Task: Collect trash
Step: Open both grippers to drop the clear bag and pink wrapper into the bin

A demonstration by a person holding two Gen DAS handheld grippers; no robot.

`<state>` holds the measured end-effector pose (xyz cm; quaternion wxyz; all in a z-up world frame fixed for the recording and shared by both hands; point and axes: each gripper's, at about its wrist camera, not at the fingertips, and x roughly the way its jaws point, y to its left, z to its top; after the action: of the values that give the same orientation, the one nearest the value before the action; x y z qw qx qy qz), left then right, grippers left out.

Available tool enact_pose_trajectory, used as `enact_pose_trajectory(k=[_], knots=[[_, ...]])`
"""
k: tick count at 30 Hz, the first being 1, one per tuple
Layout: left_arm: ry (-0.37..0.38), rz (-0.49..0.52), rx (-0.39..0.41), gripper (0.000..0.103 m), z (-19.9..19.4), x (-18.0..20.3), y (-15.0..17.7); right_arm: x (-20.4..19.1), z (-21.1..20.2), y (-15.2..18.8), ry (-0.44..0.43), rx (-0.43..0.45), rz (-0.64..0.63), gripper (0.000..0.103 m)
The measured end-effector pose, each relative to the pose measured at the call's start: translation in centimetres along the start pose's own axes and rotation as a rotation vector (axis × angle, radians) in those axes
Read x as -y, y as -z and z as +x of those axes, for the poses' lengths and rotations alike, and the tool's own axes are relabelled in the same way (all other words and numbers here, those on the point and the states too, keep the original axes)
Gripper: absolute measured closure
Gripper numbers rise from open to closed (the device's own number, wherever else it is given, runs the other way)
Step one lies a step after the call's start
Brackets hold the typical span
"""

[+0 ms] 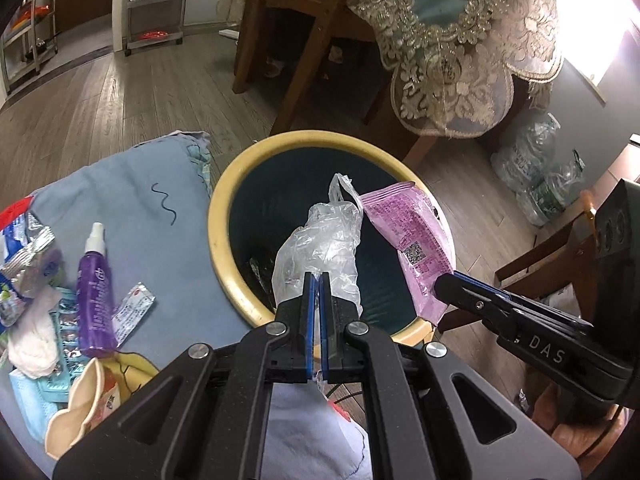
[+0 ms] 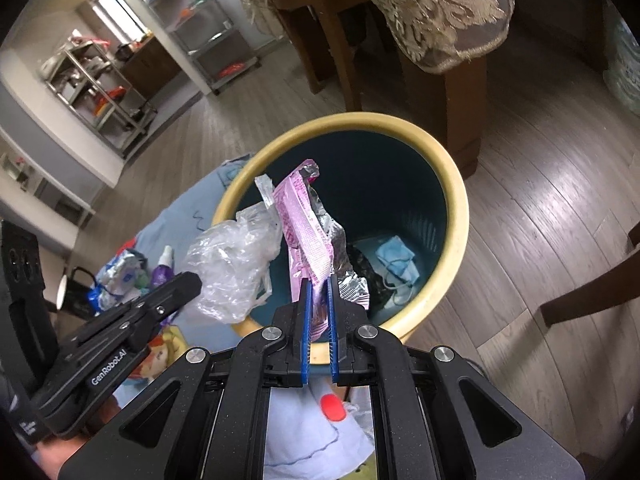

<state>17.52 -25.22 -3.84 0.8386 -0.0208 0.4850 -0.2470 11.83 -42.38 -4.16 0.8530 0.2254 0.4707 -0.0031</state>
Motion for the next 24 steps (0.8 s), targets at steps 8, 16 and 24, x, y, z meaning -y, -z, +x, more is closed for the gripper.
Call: enact_pose_trajectory(k=[8, 16, 24], knots=[[0.011, -0.018, -0.026, 0.09, 1.5, -0.6, 0.3, 1.1, 1.9, 0.2, 0.012, -0.058, 0.044, 0.086], [0.023, -0.028, -0.001, 0.074, 0.0, -1.3, 0.7, 0.8, 1.6, 0.1, 0.02, -0.046, 0.051, 0.066], [-0.004, 0.001, 0.055, 0.063, -4.4, -1.8, 1.7, -0.5, 0.8, 0.2, 0.002, -0.024, 0.024, 0.055]])
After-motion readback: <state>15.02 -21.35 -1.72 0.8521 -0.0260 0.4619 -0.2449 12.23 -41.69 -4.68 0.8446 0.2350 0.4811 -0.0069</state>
